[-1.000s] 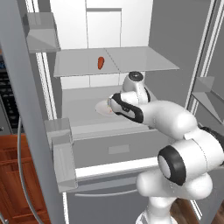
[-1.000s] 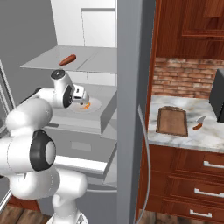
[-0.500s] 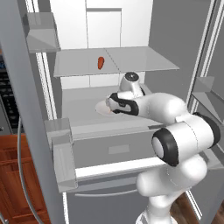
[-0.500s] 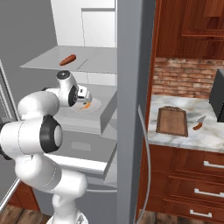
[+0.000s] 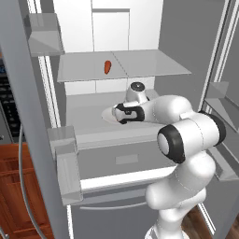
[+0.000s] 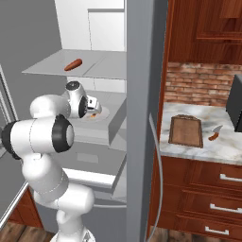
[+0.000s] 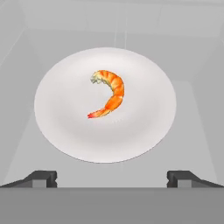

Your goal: Retrieve the shrimp from the fridge and place it on the cutting board.

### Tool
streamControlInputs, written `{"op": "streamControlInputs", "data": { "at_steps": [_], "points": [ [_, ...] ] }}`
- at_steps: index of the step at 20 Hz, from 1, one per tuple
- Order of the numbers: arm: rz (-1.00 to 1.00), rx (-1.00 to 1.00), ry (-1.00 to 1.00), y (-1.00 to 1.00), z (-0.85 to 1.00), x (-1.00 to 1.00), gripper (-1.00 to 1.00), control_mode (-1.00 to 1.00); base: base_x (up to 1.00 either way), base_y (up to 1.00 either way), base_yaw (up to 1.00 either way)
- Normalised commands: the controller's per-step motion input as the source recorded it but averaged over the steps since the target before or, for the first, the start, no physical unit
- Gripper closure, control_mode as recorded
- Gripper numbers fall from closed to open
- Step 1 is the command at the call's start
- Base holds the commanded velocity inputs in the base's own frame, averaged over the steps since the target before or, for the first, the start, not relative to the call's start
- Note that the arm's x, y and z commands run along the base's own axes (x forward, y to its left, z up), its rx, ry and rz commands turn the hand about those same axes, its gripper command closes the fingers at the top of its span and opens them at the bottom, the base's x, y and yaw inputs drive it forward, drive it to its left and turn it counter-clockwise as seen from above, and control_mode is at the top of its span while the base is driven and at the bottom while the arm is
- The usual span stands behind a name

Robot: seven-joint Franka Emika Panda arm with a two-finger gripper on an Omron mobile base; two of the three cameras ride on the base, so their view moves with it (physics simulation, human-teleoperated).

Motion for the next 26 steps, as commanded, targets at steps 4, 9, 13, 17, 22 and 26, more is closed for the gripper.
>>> {"op": "streamControlInputs", "data": {
  "at_steps": [4, 9, 13, 17, 22, 26],
  "points": [
    [0.0, 0.0, 0.0, 0.0, -0.19, 0.25, -1.0, -1.0, 0.0, 0.0, 0.0],
    [0.0, 0.0, 0.0, 0.0, -0.09, 0.32, -1.0, -1.0, 0.0, 0.0, 0.0],
    [0.0, 0.0, 0.0, 0.0, -0.03, 0.34, -1.0, -1.0, 0.0, 0.0, 0.0],
    [0.0, 0.0, 0.0, 0.0, -0.07, 0.3, -1.0, -1.0, 0.0, 0.0, 0.0],
    [0.0, 0.0, 0.0, 0.0, -0.21, 0.21, -1.0, -1.0, 0.0, 0.0, 0.0],
    [0.0, 0.0, 0.0, 0.0, -0.28, 0.18, -1.0, -1.0, 0.0, 0.0, 0.0]
  ]
}}
